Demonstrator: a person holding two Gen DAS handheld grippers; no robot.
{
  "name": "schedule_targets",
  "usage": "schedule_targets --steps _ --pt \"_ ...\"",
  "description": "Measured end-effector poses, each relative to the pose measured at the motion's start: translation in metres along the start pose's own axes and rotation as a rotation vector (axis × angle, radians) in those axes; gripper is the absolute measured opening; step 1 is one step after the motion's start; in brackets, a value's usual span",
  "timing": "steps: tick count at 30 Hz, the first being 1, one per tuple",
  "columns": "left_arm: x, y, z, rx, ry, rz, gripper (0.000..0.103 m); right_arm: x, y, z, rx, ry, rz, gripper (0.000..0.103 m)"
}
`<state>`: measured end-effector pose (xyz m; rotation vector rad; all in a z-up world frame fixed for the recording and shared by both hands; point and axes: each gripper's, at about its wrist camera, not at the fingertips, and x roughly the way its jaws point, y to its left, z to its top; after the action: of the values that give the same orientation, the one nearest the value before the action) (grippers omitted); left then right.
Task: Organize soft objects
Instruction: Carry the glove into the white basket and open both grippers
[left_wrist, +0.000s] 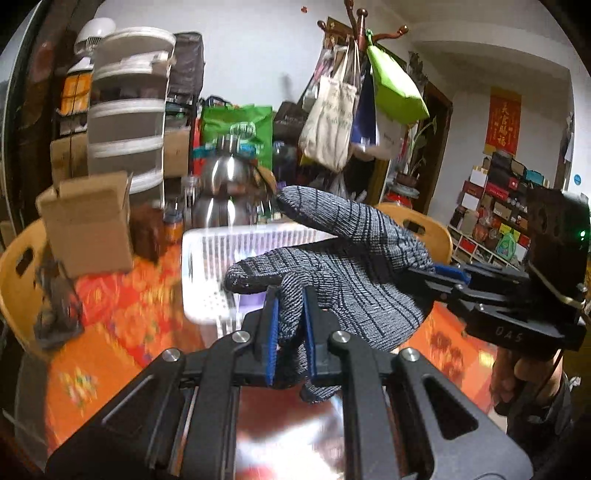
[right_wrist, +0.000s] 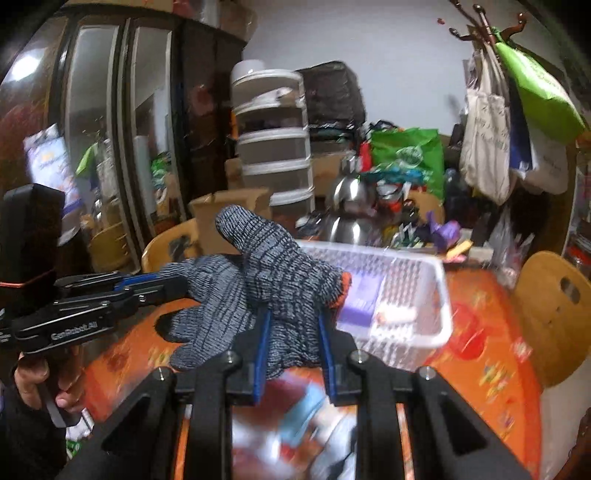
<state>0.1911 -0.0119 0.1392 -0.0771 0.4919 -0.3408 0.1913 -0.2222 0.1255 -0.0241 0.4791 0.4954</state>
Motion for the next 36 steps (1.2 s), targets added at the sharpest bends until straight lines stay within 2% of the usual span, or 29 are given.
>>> schedule_targets --steps 6,11,14,16,21,24,25,27,28,29,31,36 --pt "0.045 -0.002 0.075 0.016 0.008 0.043 0.011 0.035 -0.034 0.049 0.034 0.02 -0.048 0.022" --pt "0.101 -0.004 0.102 0.046 0.047 0.095 0.011 0.087 -0.06 0.061 0.047 0.084 -0.083 0.022" --pt "0.144 0.007 0.101 0.041 0.098 0.113 0.011 0.115 -0.071 0.054 0.028 0.124 -0.121 0.022" --pt "0.167 0.012 0.094 0.037 0.126 0.132 0.011 0.131 -0.079 0.047 0.048 0.147 -0.104 0.022" --pt "0.203 0.031 0.073 -0.02 0.188 0.146 0.011 0.159 -0.09 0.029 0.066 0.178 -0.082 0.023" --pt "0.209 0.039 0.059 -0.036 0.203 0.155 0.011 0.168 -0.088 0.022 0.062 0.196 -0.076 0.026" --pt "0.209 0.042 0.057 -0.044 0.205 0.162 0.013 0.171 -0.088 0.02 0.064 0.206 -0.076 0.028" --pt "0.212 0.05 0.053 -0.07 0.219 0.175 0.03 0.173 -0.088 0.017 0.059 0.211 -0.102 0.039" --pt "0.214 0.054 0.051 -0.076 0.233 0.192 0.05 0.173 -0.088 0.015 0.056 0.212 -0.119 0.054" --pt "0.216 0.059 0.049 -0.08 0.242 0.216 0.06 0.173 -0.09 0.014 0.055 0.212 -0.143 0.068" --pt "0.213 0.065 0.045 -0.07 0.221 0.235 0.063 0.172 -0.095 0.012 0.063 0.204 -0.175 0.074" --pt "0.206 0.078 0.035 -0.091 0.218 0.227 0.069 0.169 -0.104 0.005 0.087 0.223 -0.185 0.075"
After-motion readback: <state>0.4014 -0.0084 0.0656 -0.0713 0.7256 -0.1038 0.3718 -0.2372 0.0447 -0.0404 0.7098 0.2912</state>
